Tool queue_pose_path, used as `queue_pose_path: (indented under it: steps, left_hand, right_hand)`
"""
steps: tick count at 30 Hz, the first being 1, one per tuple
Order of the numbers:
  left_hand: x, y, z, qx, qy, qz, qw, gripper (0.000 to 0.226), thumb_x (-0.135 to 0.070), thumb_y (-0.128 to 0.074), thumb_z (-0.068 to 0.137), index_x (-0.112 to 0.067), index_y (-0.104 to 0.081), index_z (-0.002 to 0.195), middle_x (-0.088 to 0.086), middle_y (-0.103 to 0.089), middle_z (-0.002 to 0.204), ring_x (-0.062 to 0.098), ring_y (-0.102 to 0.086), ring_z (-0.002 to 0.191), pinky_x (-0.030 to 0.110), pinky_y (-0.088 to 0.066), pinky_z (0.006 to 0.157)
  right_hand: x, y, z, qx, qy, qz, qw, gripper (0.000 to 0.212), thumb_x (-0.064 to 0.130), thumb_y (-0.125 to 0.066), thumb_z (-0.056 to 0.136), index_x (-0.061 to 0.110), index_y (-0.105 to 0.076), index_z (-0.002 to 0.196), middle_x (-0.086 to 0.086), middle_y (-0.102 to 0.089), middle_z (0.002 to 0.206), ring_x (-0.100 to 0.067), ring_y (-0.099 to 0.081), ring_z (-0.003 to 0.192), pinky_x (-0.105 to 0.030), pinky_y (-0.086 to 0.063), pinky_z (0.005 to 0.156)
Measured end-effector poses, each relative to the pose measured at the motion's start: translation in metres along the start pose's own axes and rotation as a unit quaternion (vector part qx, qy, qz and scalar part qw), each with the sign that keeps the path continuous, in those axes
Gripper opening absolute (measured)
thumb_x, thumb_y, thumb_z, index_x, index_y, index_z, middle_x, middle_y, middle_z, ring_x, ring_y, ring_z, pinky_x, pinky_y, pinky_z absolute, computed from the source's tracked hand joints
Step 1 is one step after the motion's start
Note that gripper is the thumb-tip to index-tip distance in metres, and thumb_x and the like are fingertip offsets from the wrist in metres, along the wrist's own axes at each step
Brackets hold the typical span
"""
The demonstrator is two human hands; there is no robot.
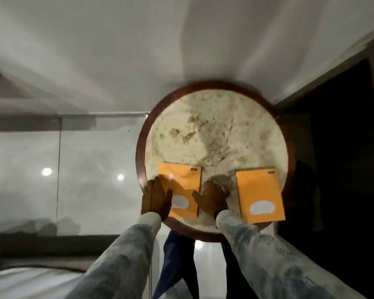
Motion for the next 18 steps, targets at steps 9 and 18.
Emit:
queue_pose_path:
  steps: [9,18]
  left_hand:
    - [0.009,-0.009,0.028,-0.011,0.15,-0.189,0.97,0.042,-0.029,-0.05,0.1,-0.015,-0.049,0.139,0.016,-0.055,0.142,0.047,-0.055,0.129,0.06,-0.044,0.113]
    - [-0.053,0.073,0.061,0.052,0.068,-0.444,0.892,0.017,-0.013,-0.05,0.103,-0.01,-0.054,0.119,0.011,-0.062,0.114,0.034,-0.06,0.11,0.048,-0.053,0.095]
  right_hand:
    - [-0.003,-0.03,0.012,-0.064,-0.051,0.131,0.988,0.038,0.029,-0.071,0.087,0.005,-0.065,0.117,-0.018,-0.072,0.117,-0.037,-0.068,0.112,-0.045,-0.057,0.096]
    - [0.041,0.051,0.035,-0.119,0.002,0.253,0.96,0.034,0.033,-0.081,0.085,0.013,-0.072,0.111,-0.009,-0.079,0.11,-0.032,-0.072,0.106,-0.037,-0.057,0.085]
Point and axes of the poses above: each hand's wrist, its own z-axis towards the middle knuckle, its own y-axis out of the back of the hand, x = y × z, the point moved 5 cm from there along z, towards the middle knuckle
